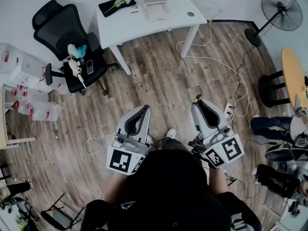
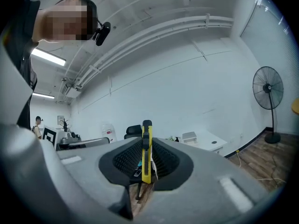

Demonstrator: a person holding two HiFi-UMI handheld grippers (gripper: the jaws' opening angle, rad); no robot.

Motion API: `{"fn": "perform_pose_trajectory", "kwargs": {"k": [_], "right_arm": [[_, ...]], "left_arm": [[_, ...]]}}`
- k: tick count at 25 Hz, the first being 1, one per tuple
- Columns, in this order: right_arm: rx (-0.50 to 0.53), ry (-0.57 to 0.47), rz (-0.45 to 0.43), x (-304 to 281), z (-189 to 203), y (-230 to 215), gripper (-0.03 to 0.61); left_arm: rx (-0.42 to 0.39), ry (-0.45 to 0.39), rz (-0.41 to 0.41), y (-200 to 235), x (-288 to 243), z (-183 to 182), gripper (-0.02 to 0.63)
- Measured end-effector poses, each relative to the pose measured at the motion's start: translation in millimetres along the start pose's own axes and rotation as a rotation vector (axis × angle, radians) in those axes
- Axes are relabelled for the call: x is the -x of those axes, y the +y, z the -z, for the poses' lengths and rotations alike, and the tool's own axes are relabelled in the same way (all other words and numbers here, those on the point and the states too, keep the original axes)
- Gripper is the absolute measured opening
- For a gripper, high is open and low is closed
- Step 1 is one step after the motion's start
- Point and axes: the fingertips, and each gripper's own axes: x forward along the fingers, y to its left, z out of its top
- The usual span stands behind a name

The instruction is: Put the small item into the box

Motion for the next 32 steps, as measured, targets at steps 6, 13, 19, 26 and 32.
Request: {"fn": "perform_pose_trajectory", "kwargs": {"k": [6,13,19,26,32], "right_arm": [[0.036,-0.025,-0.037,12.7,-10.3,-32.9,0.069],[0.031,-0.024,-0.02,16.3,-17.6,-71.0,0.067],[0.045,-0.004,-0.012,-7.5,-16.0,-89.2,0.067],[0.052,-0.001,0.016,-62.4,-23.9,-109.2,0.067],[0.044,0.003,0.027,-134.3,-41.5,-125.3,0.067]], "left_arm": [[-0.04,-0.007,-0.027,-22.1,-29.5,3.7,0.005],[-0.032,0.008,-0.033,-33.3,-67.6,17.7,0.005],[-0.037,0.0,0.0,-20.9,-96.7,19.8,0.005],[-0.033,-0.008,0.037,30.2,-140.9,17.3,0.005],[-0.013,-0.034,0.055,92.5,-194.1,2.1,0.005]]}}
